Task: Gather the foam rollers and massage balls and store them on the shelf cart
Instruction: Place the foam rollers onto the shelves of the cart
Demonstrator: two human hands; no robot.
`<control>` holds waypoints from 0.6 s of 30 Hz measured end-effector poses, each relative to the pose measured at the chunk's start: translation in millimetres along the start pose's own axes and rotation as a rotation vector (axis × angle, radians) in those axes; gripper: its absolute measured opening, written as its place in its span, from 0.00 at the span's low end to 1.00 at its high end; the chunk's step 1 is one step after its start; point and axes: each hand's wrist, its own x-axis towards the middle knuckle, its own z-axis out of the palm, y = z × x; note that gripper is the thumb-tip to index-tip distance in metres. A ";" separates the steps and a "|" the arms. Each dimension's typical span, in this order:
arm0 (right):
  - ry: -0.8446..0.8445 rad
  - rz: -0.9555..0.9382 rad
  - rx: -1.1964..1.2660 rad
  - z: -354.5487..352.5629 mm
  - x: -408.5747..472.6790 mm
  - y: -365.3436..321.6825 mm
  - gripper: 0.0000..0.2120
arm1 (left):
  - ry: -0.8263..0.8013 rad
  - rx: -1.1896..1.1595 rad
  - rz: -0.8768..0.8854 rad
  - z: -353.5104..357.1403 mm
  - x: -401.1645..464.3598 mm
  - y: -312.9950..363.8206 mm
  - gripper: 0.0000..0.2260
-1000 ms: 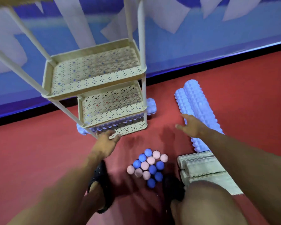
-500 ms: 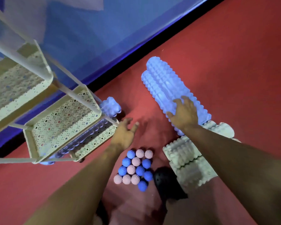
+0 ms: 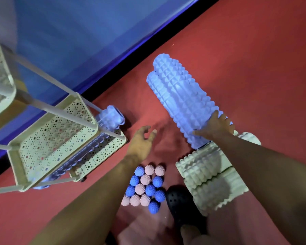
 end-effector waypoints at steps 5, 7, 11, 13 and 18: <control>-0.042 0.021 0.097 -5.4 -12.7 -2.7 0.54 | -0.005 -0.045 -0.017 -9.4 -5.9 -5.7 0.21; -0.063 0.017 0.162 -15.7 -23.0 -7.7 0.53 | -0.002 -0.056 -0.016 -16.3 -13.4 -5.4 0.23; -0.194 0.022 0.378 -34.8 -56.2 -29.9 0.36 | 0.040 -0.131 0.006 -38.2 -39.9 4.0 0.30; -0.266 0.025 0.602 -46.4 -81.9 -41.8 0.31 | 0.068 -0.168 0.024 -53.8 -60.6 11.8 0.25; -0.458 -0.080 1.236 -76.9 -177.3 -79.5 0.24 | 0.155 -0.299 0.068 -101.2 -120.4 29.6 0.26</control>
